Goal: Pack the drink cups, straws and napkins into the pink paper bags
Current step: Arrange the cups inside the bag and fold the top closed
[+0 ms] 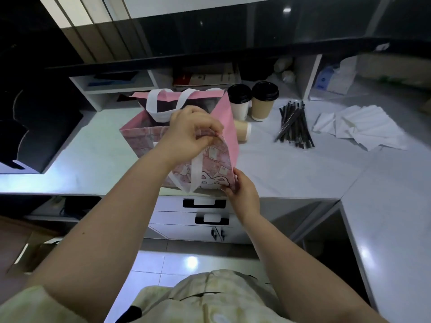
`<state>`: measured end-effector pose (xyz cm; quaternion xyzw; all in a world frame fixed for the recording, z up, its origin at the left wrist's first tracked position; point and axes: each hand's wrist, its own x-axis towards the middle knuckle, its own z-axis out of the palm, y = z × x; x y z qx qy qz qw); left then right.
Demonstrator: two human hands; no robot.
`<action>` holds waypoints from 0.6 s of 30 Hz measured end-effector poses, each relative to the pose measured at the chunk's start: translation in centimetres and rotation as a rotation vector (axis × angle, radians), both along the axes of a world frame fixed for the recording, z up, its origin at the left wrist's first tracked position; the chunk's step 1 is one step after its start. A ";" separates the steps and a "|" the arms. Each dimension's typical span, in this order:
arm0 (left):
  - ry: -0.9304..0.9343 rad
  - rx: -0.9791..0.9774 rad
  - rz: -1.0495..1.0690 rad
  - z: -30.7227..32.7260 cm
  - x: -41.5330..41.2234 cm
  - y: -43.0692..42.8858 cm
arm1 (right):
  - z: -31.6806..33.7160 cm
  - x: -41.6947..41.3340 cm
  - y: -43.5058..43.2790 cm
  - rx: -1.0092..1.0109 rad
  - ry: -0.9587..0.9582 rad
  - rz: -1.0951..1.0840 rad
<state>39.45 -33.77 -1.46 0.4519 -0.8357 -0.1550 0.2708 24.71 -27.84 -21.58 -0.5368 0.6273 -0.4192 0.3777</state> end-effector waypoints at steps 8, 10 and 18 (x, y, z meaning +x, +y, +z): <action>-0.120 -0.193 -0.071 1.4 -0.9 0.6 | 5.5 -1.4 0.4 -0.185 -0.096 -0.066; -0.101 -0.173 -0.043 2.1 0.0 1.0 | 8.5 -1.4 0.2 -0.275 -0.170 -0.043; 0.207 -0.084 0.315 2.6 10.0 2.1 | 15.3 -0.5 -1.8 -0.269 -0.352 -0.042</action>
